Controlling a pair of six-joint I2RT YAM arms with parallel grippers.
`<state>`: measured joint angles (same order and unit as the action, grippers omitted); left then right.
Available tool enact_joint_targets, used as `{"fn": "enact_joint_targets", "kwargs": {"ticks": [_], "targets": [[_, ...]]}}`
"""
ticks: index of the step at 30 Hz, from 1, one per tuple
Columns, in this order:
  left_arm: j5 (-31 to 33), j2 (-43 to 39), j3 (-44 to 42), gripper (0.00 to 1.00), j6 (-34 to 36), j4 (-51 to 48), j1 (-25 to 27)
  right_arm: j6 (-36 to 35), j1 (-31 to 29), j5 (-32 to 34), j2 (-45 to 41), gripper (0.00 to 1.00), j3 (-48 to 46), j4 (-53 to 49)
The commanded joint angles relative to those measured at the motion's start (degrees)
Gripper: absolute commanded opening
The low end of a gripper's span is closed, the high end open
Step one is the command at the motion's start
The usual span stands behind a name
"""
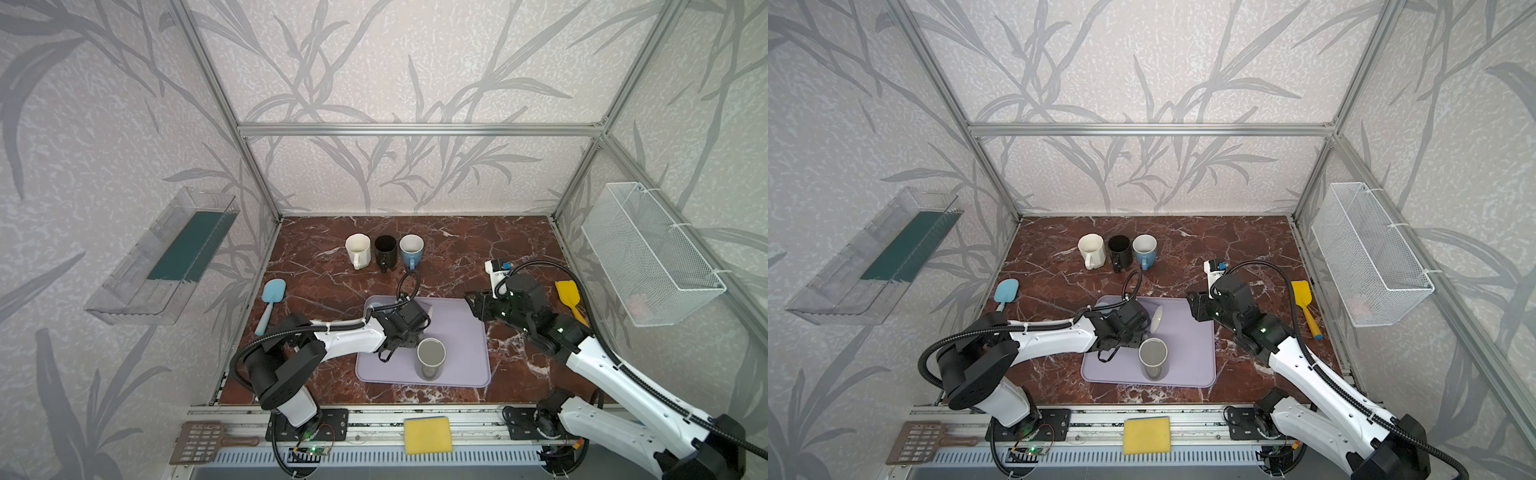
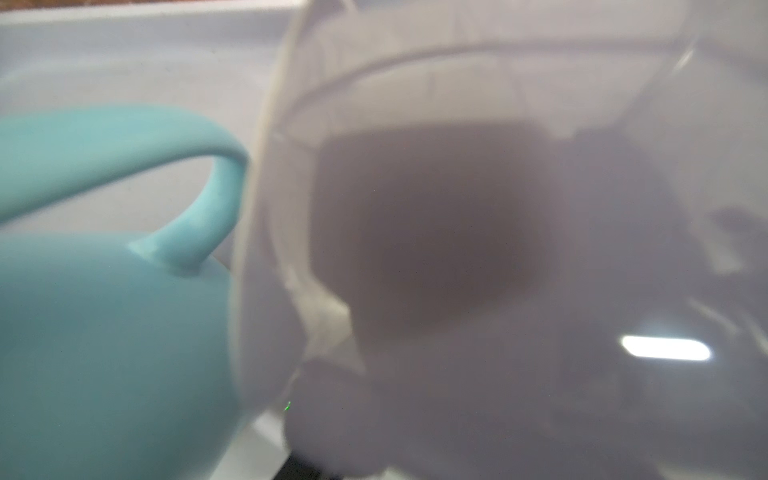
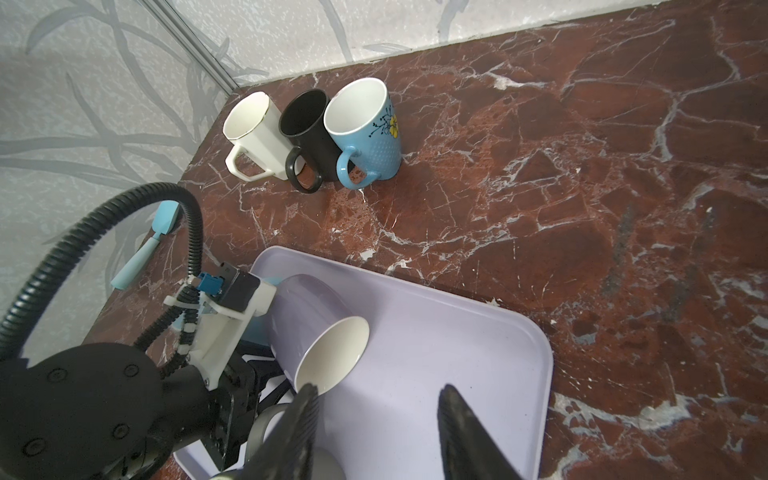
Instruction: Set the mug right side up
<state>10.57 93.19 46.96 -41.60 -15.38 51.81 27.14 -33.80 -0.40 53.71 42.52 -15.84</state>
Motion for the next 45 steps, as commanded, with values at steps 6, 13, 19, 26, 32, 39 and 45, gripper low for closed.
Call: {"fn": "enact_joint_targets", "kwargs": {"ticks": [6, 13, 19, 26, 32, 39, 45], "targets": [[3.1, 2.3, 1.7, 0.32, 2.3, 2.7, 0.0, -1.1, 0.2, 1.1, -1.3, 0.48, 1.3, -1.4], [4.5, 3.2, 1.2, 0.26, 3.4, 6.4, -0.3, -1.1, 0.3, 1.2, -1.2, 0.48, 1.2, -1.4], [5.7, 3.4, 2.6, 0.05, 4.1, 6.0, -0.3, -1.4, 0.2, 1.3, -1.2, 0.48, 1.3, -1.6], [6.3, 0.8, 3.8, 0.00, 4.8, 3.5, -0.4, -1.3, 0.3, 1.2, -0.8, 0.48, 1.2, -1.4], [6.3, -2.1, 5.1, 0.00, 3.9, 0.2, -0.7, -1.4, 0.3, 0.8, -0.6, 0.48, 1.0, -1.1], [4.5, -4.4, 6.8, 0.00, 2.6, -1.9, -1.4, 0.7, 0.3, -2.0, 0.0, 0.48, -1.1, 1.4], [3.7, -5.8, 6.9, 0.00, 1.5, -2.6, -1.8, 1.4, 0.2, -4.4, 0.3, 0.47, -2.3, 2.3]]}}
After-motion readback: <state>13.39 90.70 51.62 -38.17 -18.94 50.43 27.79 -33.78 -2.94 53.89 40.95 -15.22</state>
